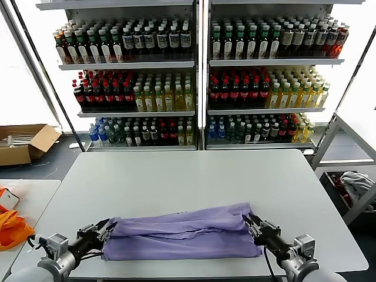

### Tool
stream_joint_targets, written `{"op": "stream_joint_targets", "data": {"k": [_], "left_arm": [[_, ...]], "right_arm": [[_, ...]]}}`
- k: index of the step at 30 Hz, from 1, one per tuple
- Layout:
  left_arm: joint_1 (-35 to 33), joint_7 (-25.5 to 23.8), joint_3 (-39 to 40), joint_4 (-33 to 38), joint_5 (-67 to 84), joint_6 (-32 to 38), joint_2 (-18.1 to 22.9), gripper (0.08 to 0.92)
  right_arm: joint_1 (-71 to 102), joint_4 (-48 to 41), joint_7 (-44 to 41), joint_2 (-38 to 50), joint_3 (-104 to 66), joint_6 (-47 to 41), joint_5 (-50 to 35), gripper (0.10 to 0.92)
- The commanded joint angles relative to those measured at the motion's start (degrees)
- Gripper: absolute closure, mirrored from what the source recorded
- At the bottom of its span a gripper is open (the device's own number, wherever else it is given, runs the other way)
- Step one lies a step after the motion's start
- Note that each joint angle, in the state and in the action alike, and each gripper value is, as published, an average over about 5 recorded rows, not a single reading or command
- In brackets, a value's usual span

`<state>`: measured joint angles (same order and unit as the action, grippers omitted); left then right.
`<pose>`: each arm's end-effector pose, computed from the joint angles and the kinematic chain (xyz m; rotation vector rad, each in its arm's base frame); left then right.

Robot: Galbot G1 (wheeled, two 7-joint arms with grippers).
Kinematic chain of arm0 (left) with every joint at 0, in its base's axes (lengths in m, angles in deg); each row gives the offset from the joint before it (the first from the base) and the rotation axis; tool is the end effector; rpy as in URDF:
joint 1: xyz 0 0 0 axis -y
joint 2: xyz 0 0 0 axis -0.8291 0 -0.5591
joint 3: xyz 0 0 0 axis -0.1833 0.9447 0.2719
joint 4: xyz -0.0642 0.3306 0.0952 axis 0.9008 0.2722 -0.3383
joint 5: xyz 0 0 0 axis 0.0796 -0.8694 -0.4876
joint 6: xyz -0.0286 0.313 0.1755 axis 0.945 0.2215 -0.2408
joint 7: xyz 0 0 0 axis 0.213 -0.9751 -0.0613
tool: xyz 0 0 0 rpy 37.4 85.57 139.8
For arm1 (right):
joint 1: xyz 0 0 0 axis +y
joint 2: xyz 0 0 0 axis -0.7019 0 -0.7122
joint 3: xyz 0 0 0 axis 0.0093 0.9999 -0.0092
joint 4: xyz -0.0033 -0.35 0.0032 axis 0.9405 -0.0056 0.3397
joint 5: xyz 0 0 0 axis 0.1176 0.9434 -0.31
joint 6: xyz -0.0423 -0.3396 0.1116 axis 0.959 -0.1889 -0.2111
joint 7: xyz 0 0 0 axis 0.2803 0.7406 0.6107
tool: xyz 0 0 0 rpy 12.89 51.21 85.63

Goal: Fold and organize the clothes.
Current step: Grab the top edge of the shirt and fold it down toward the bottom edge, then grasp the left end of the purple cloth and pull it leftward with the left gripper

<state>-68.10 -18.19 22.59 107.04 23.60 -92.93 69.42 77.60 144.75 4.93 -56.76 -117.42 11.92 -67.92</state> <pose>0.2010 0.1499 -0.2402 -0.3740 -2.5504 -0.2286 0.1880 -0.0850 -0.2474 0.4595 -2.7248 -0.0358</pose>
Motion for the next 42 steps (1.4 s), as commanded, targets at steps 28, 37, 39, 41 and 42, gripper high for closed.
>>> {"op": "stream_joint_targets", "data": {"k": [28,37,39,41,42], "left_arm": [[0.74,21.22,10.87,-2.82,-5.31,0.97,26.52,0.24],[-1.08,17.18,9.56,-1.71,-6.78,4.9,26.27,0.5],[-1.12,15.54,8.76,-1.39,-7.71,7.19,25.82,0.56],[-0.73,13.35,7.18,-1.31,-7.96,8.84,24.78,0.613],[-0.23,11.79,5.61,-1.69,-7.78,9.54,23.86,0.647]], "right_arm": [[11.68,-3.45,-6.16,-14.35,-12.61,27.1,6.12,0.203],[11.57,-2.64,-6.6,-13.86,-12.54,26.14,5.24,0.203],[11.07,-2.61,-6.46,-13.76,-12.27,25.77,5.2,0.203],[10.71,-2.51,-6.44,-13.59,-12.03,25.48,5.17,0.203],[10.6,-2.43,-6.44,-13.48,-11.96,25.36,5.15,0.203]]}}
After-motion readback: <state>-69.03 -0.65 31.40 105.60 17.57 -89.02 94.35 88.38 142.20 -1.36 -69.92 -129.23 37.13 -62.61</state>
